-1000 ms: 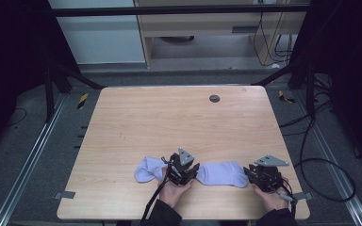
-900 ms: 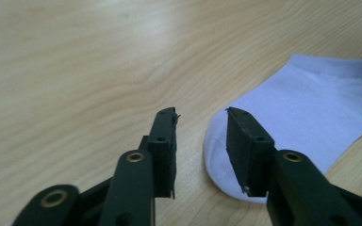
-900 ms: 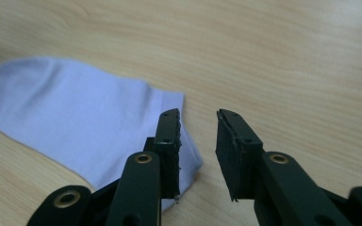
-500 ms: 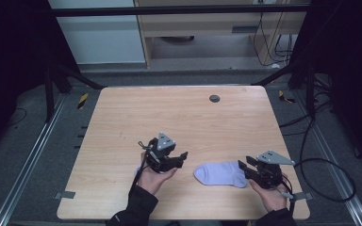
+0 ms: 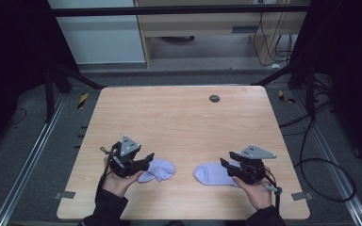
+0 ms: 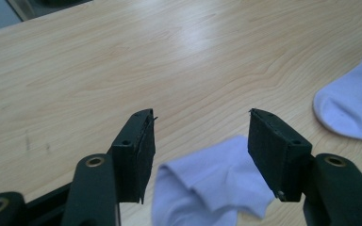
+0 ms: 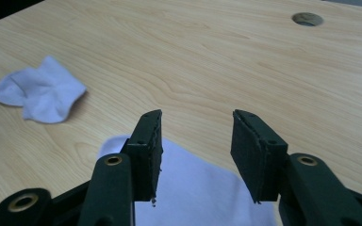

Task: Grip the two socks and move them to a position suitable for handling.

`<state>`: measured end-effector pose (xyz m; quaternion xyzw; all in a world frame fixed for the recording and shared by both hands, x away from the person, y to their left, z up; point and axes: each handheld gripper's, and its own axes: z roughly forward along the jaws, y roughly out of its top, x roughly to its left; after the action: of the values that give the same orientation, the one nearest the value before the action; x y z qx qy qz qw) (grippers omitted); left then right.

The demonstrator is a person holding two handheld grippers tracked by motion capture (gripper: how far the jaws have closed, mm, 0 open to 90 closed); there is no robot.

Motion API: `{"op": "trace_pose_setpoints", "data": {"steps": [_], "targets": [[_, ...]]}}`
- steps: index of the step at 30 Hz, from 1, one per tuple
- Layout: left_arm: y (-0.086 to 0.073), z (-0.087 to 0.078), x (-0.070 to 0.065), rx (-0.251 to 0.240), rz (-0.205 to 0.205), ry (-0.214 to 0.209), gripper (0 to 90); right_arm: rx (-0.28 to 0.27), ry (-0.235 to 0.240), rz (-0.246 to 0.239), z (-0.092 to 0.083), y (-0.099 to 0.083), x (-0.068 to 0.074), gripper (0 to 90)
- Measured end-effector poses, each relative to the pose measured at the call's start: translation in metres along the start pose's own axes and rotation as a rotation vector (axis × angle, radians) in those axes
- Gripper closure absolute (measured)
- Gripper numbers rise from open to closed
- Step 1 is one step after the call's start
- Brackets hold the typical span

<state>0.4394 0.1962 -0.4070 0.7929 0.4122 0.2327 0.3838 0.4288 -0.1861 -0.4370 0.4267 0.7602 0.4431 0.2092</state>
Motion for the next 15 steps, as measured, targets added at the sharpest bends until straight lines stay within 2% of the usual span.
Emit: {"op": "trace_pose_setpoints", "data": {"steps": [4, 7, 8, 10, 11, 15], "targets": [[-0.019, -0.011, 0.014, -0.016, -0.026, 0.044, 41.0, 0.004, 0.04, -0.023, 0.015, 0.012, 0.018, 51.2], [-0.034, -0.013, 0.022, -0.009, -0.042, 0.066, 40.9, 0.009, 0.07, -0.042, 0.023, 0.019, 0.031, 50.7], [-0.034, -0.013, 0.022, -0.009, -0.042, 0.066, 40.9, 0.009, 0.07, -0.042, 0.023, 0.019, 0.031, 50.7], [-0.044, -0.013, 0.027, -0.01, -0.068, 0.072, 41.1, 0.016, 0.093, -0.07, 0.032, 0.025, 0.042, 50.8], [-0.05, -0.012, 0.031, 0.002, -0.072, 0.089, 41.2, 0.022, 0.103, -0.07, 0.036, 0.027, 0.046, 50.9], [-0.055, -0.011, 0.034, -0.006, -0.084, 0.101, 41.9, 0.028, 0.132, -0.086, 0.049, 0.03, 0.06, 51.6]]}}
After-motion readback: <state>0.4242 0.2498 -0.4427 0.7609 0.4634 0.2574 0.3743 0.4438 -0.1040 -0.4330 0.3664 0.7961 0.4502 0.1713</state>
